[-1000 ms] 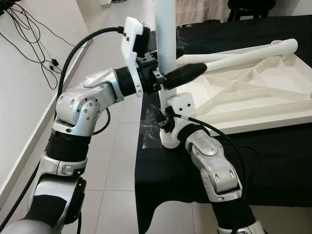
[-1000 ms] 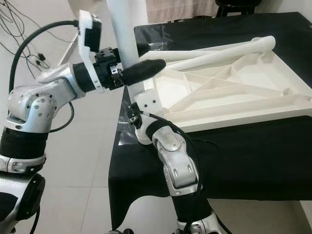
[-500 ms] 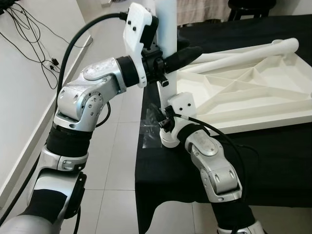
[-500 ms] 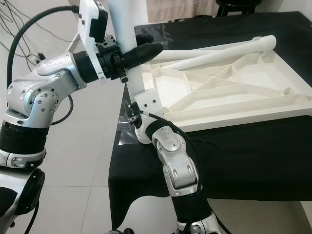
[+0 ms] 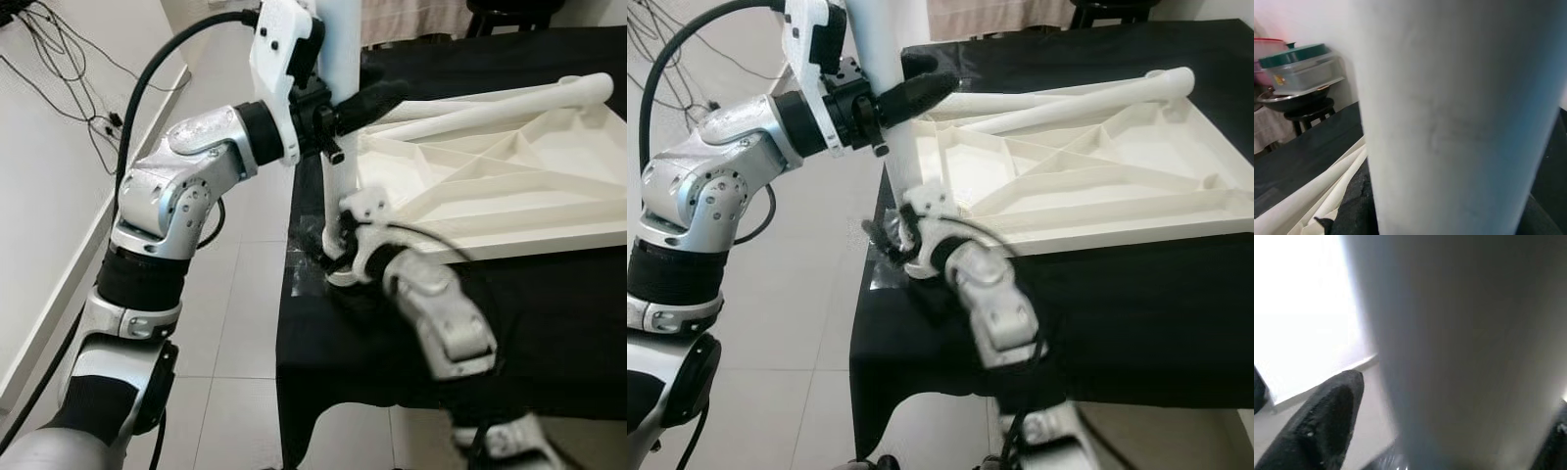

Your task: Building children table

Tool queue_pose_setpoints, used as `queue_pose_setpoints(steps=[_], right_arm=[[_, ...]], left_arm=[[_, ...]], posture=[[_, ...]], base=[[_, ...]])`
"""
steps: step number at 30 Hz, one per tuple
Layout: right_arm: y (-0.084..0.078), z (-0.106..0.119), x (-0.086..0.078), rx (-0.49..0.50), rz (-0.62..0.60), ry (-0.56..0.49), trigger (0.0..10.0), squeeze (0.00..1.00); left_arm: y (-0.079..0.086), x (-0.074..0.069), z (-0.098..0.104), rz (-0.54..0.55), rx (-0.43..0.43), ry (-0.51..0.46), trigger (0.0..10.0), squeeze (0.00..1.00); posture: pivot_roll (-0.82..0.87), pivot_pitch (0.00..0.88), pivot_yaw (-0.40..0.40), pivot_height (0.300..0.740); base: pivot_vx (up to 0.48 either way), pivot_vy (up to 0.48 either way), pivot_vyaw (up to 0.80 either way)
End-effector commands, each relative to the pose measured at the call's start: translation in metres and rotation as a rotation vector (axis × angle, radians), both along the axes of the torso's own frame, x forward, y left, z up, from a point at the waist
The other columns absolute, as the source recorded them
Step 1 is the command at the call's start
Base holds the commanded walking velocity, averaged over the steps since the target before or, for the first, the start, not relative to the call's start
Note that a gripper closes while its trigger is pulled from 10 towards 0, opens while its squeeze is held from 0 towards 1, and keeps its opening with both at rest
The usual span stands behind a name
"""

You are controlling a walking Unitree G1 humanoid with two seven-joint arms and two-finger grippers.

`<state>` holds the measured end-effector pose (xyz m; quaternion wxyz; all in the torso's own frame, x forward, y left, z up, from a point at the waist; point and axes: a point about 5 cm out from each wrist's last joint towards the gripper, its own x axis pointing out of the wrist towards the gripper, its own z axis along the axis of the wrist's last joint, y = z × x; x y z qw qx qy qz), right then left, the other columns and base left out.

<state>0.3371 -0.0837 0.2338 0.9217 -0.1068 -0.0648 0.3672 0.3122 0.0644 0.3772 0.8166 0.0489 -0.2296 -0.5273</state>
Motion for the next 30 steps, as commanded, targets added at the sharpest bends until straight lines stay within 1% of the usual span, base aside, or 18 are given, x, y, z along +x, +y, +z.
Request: queue_pose_setpoints(steps=[1,2,3,4,7,9,14,16,17,18,20,21,22,23,26,28,29,30], right_arm=[[0.008,-0.005,-0.003,-0.004,0.077,0.016,10.0,1.00],[0.003,0.000,-0.002,-0.076,0.166,-0.015,10.0,1.00],[0.003,0.000,-0.002,-0.076,0.166,-0.015,10.0,1.00],[-0.005,0.007,0.000,-0.137,0.286,-0.018,10.0,0.00],[-0.012,0.015,0.002,-0.173,0.368,-0.015,10.0,0.00],[-0.019,0.030,0.011,-0.168,0.439,-0.009,10.0,0.00],[-0.015,0.039,0.027,-0.166,0.452,-0.005,10.0,0.00],[-0.015,0.039,0.027,-0.166,0.452,-0.005,10.0,0.00],[-0.012,0.040,0.029,-0.159,0.473,-0.008,10.0,0.00],[-0.012,0.040,0.029,-0.159,0.473,-0.008,10.0,0.00],[-0.009,0.040,0.027,-0.149,0.502,-0.005,10.0,0.00],[-0.009,0.040,0.027,-0.149,0.502,-0.005,10.0,0.00],[-0.008,0.039,0.026,-0.149,0.515,-0.003,10.0,0.00],[-0.007,0.037,0.026,-0.151,0.561,0.011,10.0,0.00],[-0.007,0.036,0.026,-0.152,0.573,0.015,10.0,0.00],[-0.004,0.032,0.023,-0.146,0.620,0.031,9.9,0.00],[-0.001,0.030,0.021,-0.136,0.655,0.041,2.4,0.00],[-0.001,0.030,0.021,-0.136,0.655,0.041,2.4,0.00]], left_arm=[[-0.003,-0.008,0.007,-0.031,0.001,-0.043,0.0,0.00],[-0.003,-0.008,0.007,-0.031,0.000,-0.043,0.0,0.00],[-0.003,-0.008,0.007,-0.031,0.000,-0.043,0.0,0.00],[-0.003,-0.008,0.007,-0.032,-0.001,-0.043,0.0,0.00],[-0.004,-0.009,0.007,-0.033,-0.002,-0.045,0.0,0.00],[-0.004,-0.010,0.008,-0.033,-0.004,-0.047,0.0,0.00],[-0.003,-0.012,0.009,-0.045,-0.022,-0.049,0.0,0.00],[-0.003,-0.012,0.009,-0.045,-0.022,-0.049,0.0,0.00],[-0.002,-0.018,0.013,-0.121,-0.037,-0.047,0.0,0.00],[-0.002,-0.018,0.013,-0.121,-0.037,-0.047,0.0,0.00],[-0.001,-0.029,0.015,-0.250,-0.042,-0.046,0.0,0.00],[-0.001,-0.029,0.015,-0.250,-0.042,-0.046,0.0,0.00],[0.001,-0.037,0.017,-0.332,-0.039,-0.051,0.0,0.00],[0.007,-0.049,0.020,-0.480,-0.040,-0.033,0.0,0.00],[0.008,-0.052,0.021,-0.516,-0.040,-0.029,0.0,0.00],[0.013,-0.059,0.020,-0.602,0.007,-0.035,0.0,0.00],[0.015,-0.061,0.018,-0.641,0.043,-0.036,0.0,0.00],[0.015,-0.061,0.018,-0.641,0.043,-0.036,0.0,0.00]], posture=[[0.02,0.177,0.134,0.740],[0.02,0.177,0.138,0.740],[0.02,0.177,0.138,0.740],[0.03,0.176,0.134,0.740],[0.03,0.178,0.131,0.740],[0.04,0.182,0.127,0.740],[0.04,0.182,0.117,0.740],[0.04,0.182,0.117,0.740],[0.04,0.179,0.112,0.740],[0.04,0.179,0.112,0.740],[0.04,0.178,0.112,0.740],[0.04,0.178,0.112,0.740],[0.04,0.173,0.110,0.740],[0.04,0.167,0.109,0.740],[0.04,0.167,0.109,0.740],[0.02,0.158,0.106,0.740],[0.02,0.159,0.107,0.740],[0.02,0.159,0.107,0.740]], base=[[0.000,0.000,0.00],[0.000,0.000,0.00],[0.000,0.000,0.00],[0.000,0.000,0.00],[0.000,0.000,0.00],[0.000,0.000,0.00],[0.000,0.000,0.00],[0.000,0.000,0.00],[0.000,0.000,0.00],[0.000,0.000,0.00],[0.000,0.000,0.00],[0.000,0.000,0.00],[0.000,0.000,0.00],[0.000,0.000,0.00],[0.000,0.000,0.00],[0.000,0.000,0.00],[0.000,0.000,0.00],[0.000,0.000,0.00]])
